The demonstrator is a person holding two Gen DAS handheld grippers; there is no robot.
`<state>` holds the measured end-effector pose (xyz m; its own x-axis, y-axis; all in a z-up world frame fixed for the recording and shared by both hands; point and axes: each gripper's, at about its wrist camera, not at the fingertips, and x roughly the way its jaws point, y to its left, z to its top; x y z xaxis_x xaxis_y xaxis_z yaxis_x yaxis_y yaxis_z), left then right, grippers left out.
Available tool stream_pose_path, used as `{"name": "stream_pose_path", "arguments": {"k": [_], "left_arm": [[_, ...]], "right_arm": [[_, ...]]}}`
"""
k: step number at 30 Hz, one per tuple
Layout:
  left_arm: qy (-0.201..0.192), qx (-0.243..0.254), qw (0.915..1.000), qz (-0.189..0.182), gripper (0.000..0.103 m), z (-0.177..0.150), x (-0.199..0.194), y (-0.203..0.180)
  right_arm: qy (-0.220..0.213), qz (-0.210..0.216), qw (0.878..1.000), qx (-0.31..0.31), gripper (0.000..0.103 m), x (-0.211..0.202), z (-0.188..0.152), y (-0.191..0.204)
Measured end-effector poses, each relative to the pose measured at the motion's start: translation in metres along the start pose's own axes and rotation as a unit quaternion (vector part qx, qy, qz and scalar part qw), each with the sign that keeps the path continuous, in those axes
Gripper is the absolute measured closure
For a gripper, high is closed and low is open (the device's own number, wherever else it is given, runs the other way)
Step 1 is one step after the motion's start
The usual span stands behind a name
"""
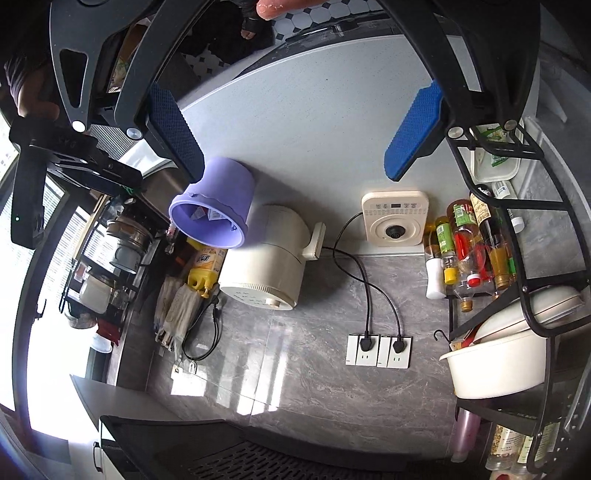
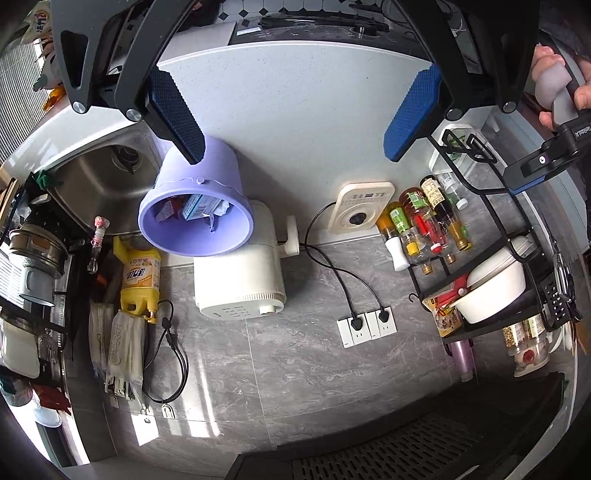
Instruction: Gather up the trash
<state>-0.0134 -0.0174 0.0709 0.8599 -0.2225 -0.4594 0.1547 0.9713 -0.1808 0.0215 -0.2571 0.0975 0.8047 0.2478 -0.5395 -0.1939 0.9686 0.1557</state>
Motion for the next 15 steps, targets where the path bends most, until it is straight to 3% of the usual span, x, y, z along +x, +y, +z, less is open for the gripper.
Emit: {"name": "stream_pose_path", "arguments": {"k": [15], "left_arm": [[-0.016,-0.012,0.9996,0.019,0.006,-0.003,-0.03,0.016]], "right_arm": [[0.008,0.011,1.0,0.015,0.008,-0.02,-0.019,0.022]]}}
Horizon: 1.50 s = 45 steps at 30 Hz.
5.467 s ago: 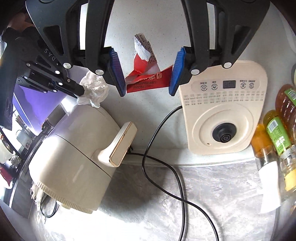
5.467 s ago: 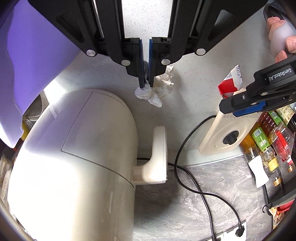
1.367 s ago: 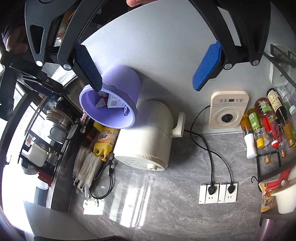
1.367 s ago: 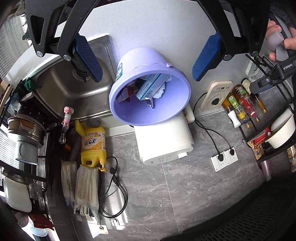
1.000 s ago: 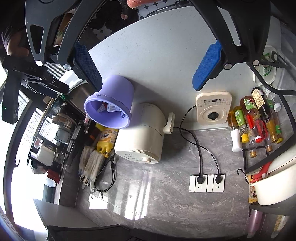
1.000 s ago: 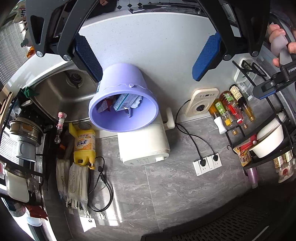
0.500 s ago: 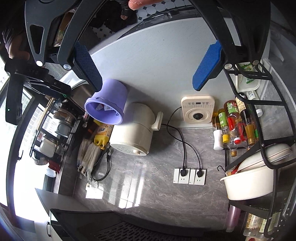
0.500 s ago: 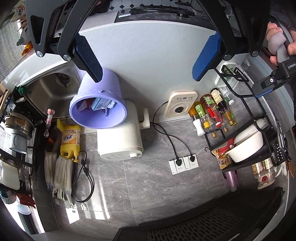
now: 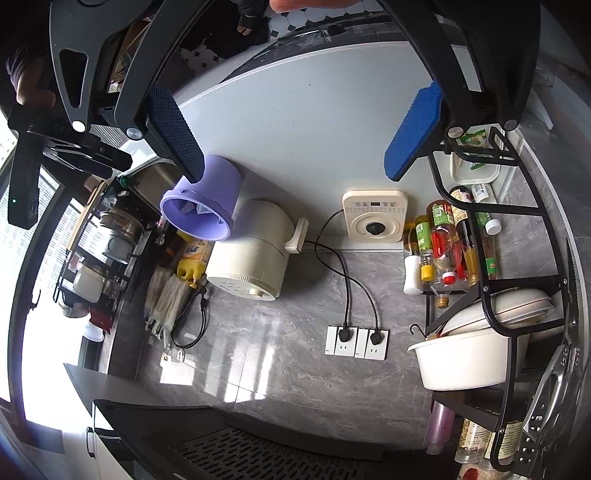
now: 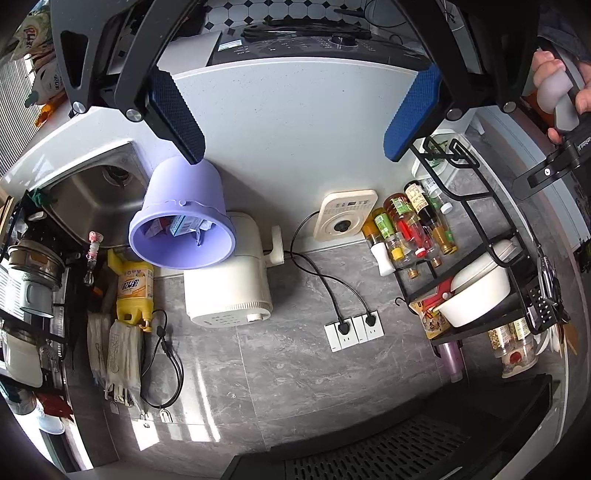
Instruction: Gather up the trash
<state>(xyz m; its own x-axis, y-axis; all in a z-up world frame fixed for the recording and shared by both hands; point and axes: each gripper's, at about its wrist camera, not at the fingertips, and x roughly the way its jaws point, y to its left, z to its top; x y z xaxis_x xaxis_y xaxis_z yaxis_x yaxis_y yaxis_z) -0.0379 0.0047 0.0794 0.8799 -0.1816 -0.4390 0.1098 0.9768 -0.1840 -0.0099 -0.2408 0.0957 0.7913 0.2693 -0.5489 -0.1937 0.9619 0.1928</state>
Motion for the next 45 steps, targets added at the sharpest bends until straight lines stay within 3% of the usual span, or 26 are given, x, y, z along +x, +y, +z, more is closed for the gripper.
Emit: {"name": "stream_pose_path", "arguments": {"k": [17,45], "left_arm": [[-0.001,-0.001,0.9998,-0.021,0.006,0.001,-0.001,-0.005],[-0.011,0.012,0.9999,0.004,0.006,0.004,-0.006,-0.028]], "right_arm": [[0.001,-0.016,1.0,0.001,0.008,-0.015,-0.003,0.005],[0.004,0.01,1.0,-0.001,0.008,-0.004,0.004,-0.004]]}}
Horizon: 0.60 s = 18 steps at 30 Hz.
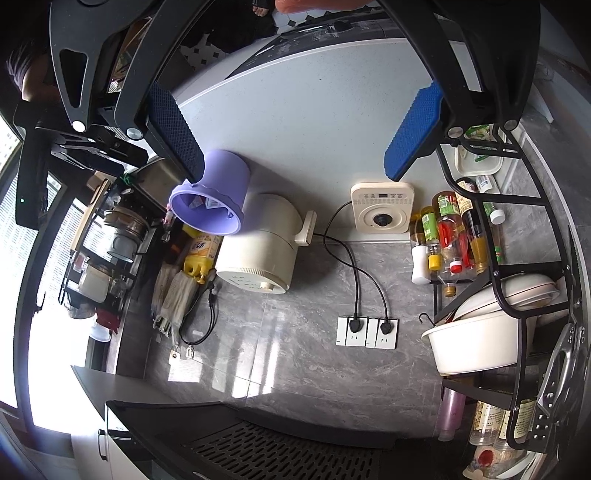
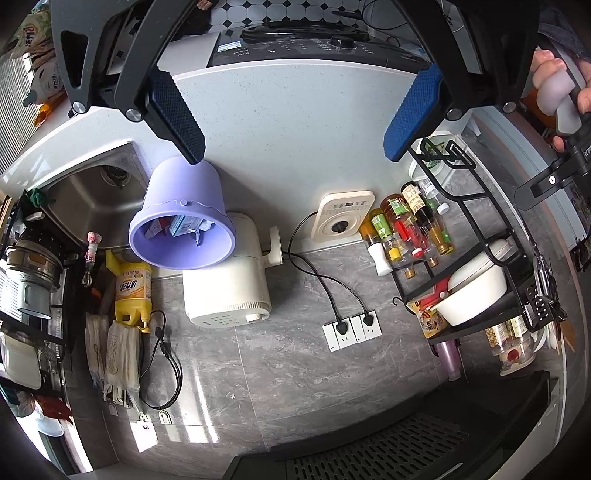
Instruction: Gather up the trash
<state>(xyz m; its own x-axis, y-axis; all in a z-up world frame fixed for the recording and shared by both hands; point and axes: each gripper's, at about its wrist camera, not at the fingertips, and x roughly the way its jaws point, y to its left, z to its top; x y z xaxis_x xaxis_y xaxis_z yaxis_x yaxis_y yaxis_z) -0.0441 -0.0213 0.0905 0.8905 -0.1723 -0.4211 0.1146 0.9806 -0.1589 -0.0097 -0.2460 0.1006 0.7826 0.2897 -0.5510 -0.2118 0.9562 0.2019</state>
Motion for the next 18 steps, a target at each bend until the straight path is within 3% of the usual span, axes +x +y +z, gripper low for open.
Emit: {"name": "stream_pose_path", "arguments": {"k": [18], "left_arm": [[0.004,-0.011,0.9999,0.0,0.006,-0.003,-0.008,0.007]], "right_arm": [[-0.007,-0.005,1.0,-0.001,0.008,-0.01,-0.006,0.006]]}}
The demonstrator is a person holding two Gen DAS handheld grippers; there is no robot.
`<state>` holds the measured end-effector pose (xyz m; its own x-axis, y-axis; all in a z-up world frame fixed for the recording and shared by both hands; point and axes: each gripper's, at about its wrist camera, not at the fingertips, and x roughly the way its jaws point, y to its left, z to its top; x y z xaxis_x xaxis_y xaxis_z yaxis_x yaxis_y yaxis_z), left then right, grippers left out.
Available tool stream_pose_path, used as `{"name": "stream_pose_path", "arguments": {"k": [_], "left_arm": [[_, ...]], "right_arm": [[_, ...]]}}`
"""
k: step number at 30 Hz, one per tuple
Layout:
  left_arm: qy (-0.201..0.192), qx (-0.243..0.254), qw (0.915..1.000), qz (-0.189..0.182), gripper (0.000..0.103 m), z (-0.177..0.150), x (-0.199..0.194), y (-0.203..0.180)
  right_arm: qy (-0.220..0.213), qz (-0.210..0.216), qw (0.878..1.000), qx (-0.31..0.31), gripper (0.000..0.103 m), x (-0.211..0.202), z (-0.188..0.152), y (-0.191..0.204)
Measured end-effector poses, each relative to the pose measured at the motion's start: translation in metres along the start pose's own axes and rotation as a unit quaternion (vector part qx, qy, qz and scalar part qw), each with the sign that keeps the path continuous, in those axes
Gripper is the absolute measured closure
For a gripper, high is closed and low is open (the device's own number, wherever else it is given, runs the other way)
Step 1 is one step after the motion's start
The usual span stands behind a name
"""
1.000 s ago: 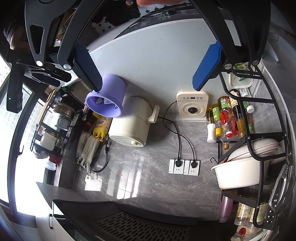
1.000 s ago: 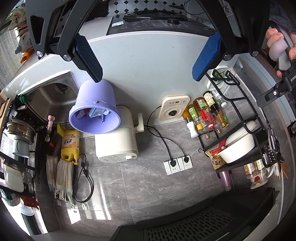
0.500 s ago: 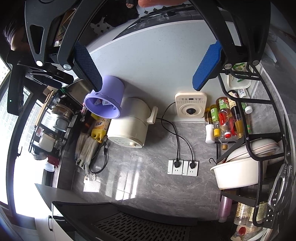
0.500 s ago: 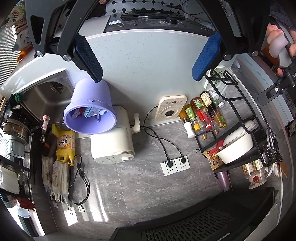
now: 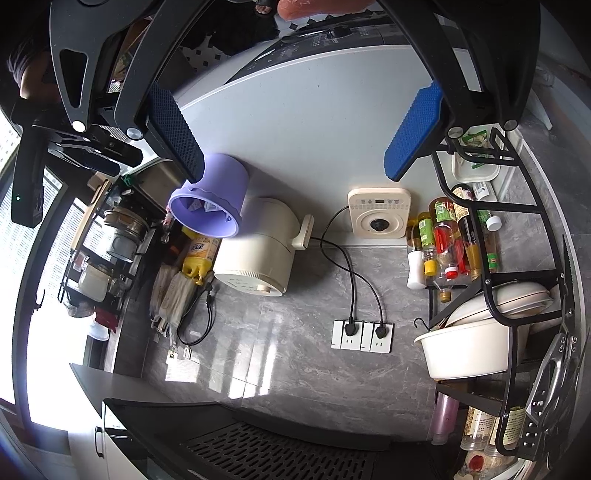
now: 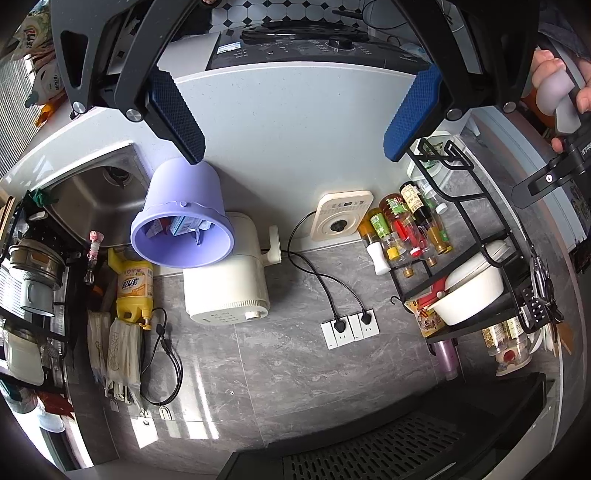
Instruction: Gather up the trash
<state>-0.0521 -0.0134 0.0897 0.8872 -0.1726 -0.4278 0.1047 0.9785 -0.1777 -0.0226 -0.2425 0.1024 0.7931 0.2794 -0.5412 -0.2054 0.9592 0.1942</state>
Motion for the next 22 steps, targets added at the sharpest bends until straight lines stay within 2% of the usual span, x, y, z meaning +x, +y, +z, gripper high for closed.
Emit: {"name": "stream_pose_path", "arguments": {"k": [22], "left_arm": [[-0.005,-0.005,1.0,-0.007,0.006,-0.002,-0.001,-0.005]], "right_arm": [[0.002,-0.004,1.0,-0.001,0.008,-0.005,-0.005,-0.007]]}}
